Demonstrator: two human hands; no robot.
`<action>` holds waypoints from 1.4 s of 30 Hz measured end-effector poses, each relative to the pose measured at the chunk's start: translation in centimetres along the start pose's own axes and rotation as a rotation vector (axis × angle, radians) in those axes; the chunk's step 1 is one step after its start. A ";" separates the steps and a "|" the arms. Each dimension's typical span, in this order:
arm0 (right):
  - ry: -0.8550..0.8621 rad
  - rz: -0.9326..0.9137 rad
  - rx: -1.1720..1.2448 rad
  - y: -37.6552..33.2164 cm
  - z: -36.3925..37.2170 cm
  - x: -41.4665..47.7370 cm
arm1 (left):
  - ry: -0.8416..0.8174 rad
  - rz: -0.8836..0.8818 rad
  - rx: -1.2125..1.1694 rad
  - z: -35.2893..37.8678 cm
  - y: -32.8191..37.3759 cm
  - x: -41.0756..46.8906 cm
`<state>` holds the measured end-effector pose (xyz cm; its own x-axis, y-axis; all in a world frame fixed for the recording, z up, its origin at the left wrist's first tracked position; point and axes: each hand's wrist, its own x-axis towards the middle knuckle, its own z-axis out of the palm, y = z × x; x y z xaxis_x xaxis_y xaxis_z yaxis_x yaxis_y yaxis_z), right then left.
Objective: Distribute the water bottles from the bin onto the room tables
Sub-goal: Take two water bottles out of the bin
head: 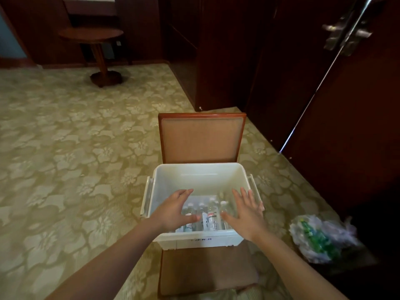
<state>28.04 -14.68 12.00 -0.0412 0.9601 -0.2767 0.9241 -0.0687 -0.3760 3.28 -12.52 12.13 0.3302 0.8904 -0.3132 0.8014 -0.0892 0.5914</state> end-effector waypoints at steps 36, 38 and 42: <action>-0.454 0.436 0.289 14.2 20.2 27.9 | -0.499 -0.344 0.366 18.3 -10.8 30.6; -0.453 0.449 0.256 13.7 19.8 27.7 | -0.517 -0.346 0.459 18.7 -10.6 30.6; -0.427 0.460 0.245 13.6 19.6 27.7 | -0.467 -0.355 0.466 19.4 -10.8 30.5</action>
<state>32.04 5.63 -18.09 0.1428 0.6307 -0.7628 0.7725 -0.5528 -0.3124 14.36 6.93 -18.20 0.1068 0.6281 -0.7708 0.9932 -0.1044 0.0525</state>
